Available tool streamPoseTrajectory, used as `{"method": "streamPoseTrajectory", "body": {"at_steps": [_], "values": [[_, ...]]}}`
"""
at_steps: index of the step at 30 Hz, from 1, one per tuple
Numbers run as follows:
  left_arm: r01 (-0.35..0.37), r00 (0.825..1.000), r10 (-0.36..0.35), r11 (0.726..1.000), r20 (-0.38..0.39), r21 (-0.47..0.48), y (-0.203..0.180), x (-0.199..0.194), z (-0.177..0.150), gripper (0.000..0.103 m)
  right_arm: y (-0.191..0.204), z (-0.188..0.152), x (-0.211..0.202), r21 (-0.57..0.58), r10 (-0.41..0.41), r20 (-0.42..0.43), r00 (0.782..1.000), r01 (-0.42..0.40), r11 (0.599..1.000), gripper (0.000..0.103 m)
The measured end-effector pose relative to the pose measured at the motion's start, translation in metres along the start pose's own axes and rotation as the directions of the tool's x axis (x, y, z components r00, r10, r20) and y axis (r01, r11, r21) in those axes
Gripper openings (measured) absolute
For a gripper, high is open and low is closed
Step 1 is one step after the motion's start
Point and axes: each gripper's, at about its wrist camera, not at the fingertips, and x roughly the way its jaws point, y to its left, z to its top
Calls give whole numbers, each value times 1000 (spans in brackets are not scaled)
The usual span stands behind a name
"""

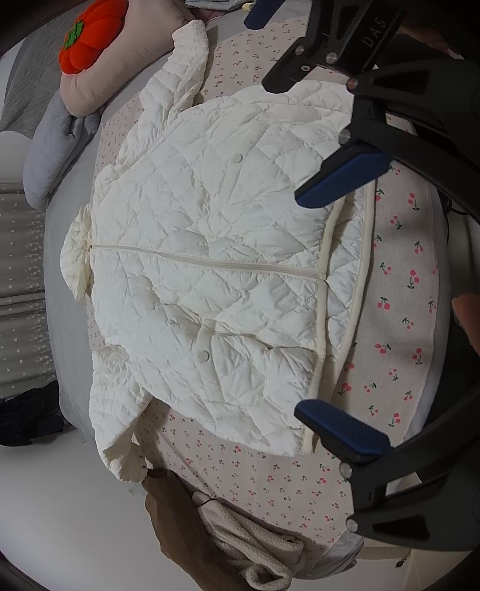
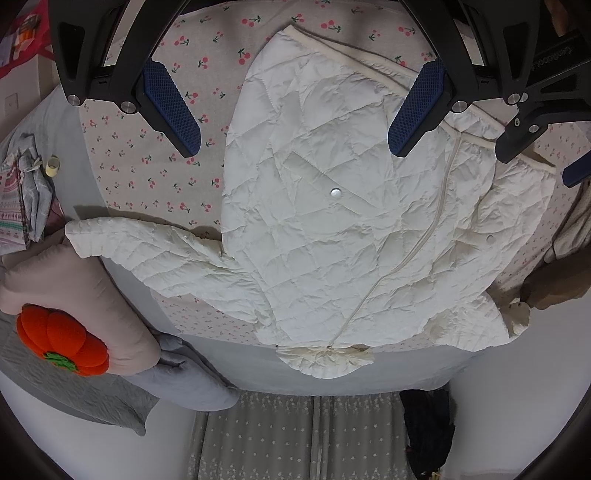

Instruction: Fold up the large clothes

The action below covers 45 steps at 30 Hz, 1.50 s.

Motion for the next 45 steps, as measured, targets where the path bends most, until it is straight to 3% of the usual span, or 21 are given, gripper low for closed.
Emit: {"method": "streamPoseTrajectory", "body": {"at_steps": [45], "values": [[-11, 1000, 11, 1000, 7, -1, 4, -7, 4, 103, 4, -1, -2, -2, 5, -1, 1000, -5, 1000, 103]]}}
